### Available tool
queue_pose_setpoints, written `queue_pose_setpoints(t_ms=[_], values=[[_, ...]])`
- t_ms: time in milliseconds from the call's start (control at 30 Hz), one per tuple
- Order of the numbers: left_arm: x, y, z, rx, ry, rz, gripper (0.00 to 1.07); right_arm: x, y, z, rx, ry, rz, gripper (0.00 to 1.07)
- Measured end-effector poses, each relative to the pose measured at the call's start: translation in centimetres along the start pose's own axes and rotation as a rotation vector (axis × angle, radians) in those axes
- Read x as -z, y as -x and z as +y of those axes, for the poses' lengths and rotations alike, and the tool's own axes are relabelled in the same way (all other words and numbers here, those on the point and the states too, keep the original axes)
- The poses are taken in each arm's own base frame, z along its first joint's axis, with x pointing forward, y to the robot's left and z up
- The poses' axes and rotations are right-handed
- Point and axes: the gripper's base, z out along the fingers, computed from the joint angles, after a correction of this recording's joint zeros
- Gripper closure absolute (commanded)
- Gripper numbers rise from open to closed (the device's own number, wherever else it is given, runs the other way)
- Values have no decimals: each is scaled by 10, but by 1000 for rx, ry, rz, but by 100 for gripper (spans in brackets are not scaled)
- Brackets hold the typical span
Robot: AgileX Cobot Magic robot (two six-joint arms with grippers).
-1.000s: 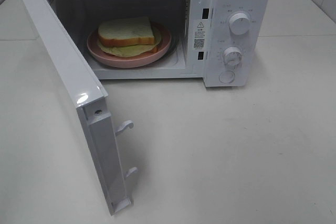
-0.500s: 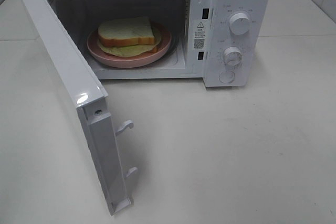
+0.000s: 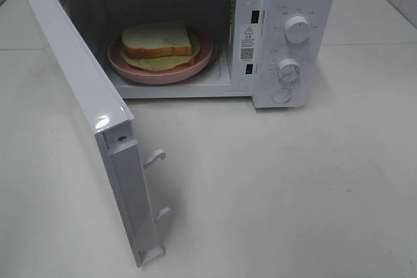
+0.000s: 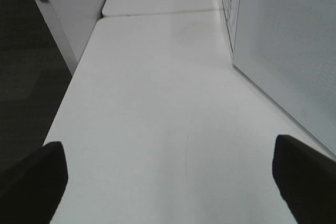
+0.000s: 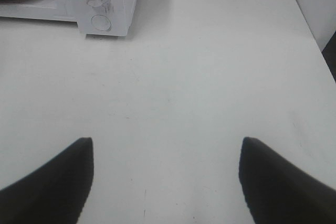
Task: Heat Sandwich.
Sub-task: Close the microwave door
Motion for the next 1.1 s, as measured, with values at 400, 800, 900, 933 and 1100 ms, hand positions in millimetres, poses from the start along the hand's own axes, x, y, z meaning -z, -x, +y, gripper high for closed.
queue_pose_setpoints(t_ms=[400,800,900,933,1100], values=[[-28,33,-1,-16,-7,-48,36,0,0,0,0,0,0,32],[-76,53,-5,-29,-27,33,104,0,0,0,0,0,0,32],[-88,55,-6,-32,-32,62,106,0,0,0,0,0,0,32],[-92,55,-6,-32,-34,62,106,0,0,0,0,0,0,32],[-112,52,-9,-28,-47,50,106,0,0,0,0,0,0,32]])
